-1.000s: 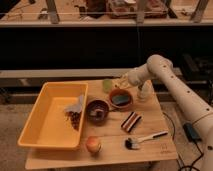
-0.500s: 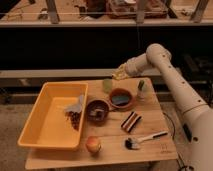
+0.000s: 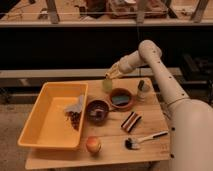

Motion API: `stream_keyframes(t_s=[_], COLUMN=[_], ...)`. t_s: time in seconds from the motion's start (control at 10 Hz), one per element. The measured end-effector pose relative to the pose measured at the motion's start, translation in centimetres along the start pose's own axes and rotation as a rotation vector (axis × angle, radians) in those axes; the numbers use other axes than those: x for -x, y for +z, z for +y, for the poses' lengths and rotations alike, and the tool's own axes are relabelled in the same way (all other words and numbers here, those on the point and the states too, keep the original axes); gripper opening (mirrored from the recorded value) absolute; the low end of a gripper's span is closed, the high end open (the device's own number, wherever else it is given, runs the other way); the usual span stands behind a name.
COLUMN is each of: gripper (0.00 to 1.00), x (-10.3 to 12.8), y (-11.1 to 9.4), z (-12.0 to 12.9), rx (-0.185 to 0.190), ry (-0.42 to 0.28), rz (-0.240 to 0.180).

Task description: Place banana in plastic cup

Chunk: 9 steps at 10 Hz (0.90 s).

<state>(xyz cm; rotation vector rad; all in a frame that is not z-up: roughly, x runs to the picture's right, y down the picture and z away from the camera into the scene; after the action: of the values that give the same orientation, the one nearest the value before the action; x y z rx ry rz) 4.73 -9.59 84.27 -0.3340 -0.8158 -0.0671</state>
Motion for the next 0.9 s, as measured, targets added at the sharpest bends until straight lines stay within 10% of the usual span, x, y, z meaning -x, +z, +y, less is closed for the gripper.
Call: stream_keyframes(t_s=[0.9], gripper=[0.00], x=[-1.1], y=[3.4], z=[0.0], rx=[0.061], ry=[0.032], rz=[-0.013])
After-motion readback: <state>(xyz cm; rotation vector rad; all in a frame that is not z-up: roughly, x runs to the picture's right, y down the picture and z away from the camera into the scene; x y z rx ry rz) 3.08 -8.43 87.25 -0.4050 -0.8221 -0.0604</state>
